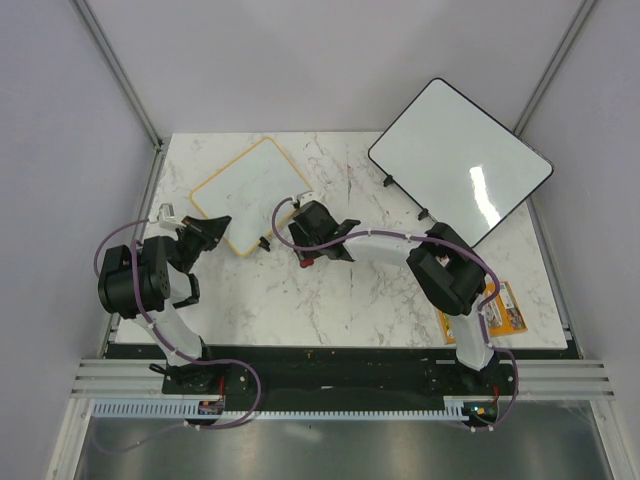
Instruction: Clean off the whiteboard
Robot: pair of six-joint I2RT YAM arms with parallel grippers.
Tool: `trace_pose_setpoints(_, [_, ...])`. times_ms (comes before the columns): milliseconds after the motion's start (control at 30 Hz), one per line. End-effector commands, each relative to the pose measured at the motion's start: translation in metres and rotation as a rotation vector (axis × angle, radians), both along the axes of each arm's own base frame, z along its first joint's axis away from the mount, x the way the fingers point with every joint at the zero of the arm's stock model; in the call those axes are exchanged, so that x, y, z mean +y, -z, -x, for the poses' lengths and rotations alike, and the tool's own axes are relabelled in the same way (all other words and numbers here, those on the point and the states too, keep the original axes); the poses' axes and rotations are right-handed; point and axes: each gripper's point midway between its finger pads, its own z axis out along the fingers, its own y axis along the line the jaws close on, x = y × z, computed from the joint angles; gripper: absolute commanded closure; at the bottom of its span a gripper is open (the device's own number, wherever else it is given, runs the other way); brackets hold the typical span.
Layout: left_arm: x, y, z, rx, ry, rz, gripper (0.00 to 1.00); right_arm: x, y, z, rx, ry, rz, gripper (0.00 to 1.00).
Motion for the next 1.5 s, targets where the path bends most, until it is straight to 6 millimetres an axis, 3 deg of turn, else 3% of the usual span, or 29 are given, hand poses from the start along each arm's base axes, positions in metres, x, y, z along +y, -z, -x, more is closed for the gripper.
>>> trace_pose_setpoints(0, [0.0, -0.041, -0.003, -0.225, -0.004, -0.086, 0.98, 0.004, -0.013, 0.014, -0.001, -0.008, -0.013, 0.35])
trace_pose_setpoints(233, [0.0, -0.041, -0.003, -0.224, -0.005, -0.083, 0.98, 0.005, -0.031, 0.012, -0.047, 0.005, -0.04, 0.36])
trace_pose_setpoints(500, [0.001, -0.04, -0.003, -0.221, -0.004, -0.082, 0.98, 0.009, -0.066, 0.009, -0.151, 0.017, -0.052, 0.36])
trace_pose_setpoints(667, [0.0, -0.041, -0.003, -0.222, -0.004, -0.081, 0.98, 0.017, -0.053, 0.018, -0.116, -0.028, -0.036, 0.35])
trace_pose_setpoints(767, [0.0, -0.041, -0.003, -0.223, -0.001, -0.083, 0.98, 0.018, -0.033, 0.02, -0.068, -0.056, 0.045, 0.35])
trace_pose_setpoints(833, [-0.001, -0.04, -0.003, -0.22, 0.0, -0.079, 0.98, 0.022, -0.017, 0.032, -0.018, -0.133, 0.077, 0.35])
trace_pose_setpoints(900, [0.0, -0.039, -0.003, -0.218, 0.001, -0.078, 0.98, 0.045, -0.014, 0.057, 0.081, -0.291, -0.066, 0.35])
trace_pose_setpoints(967, [-0.001, -0.04, -0.003, -0.219, 0.002, -0.075, 0.98, 0.06, -0.023, 0.07, 0.121, -0.36, -0.185, 0.35])
trace_pose_setpoints(1133, [0.0, -0.04, -0.003, -0.219, 0.0, -0.077, 0.98, 0.052, -0.015, 0.07, 0.214, -0.341, -0.265, 0.35])
trace_pose_setpoints(1300, [-0.001, -0.04, -0.003, -0.219, 0.003, -0.075, 0.98, 0.029, 0.007, 0.057, 0.196, -0.247, -0.166, 0.34])
trace_pose_setpoints(1467, [-0.001, -0.04, -0.003, -0.219, 0.002, -0.075, 0.98, 0.002, 0.011, 0.04, 0.118, -0.13, -0.041, 0.35])
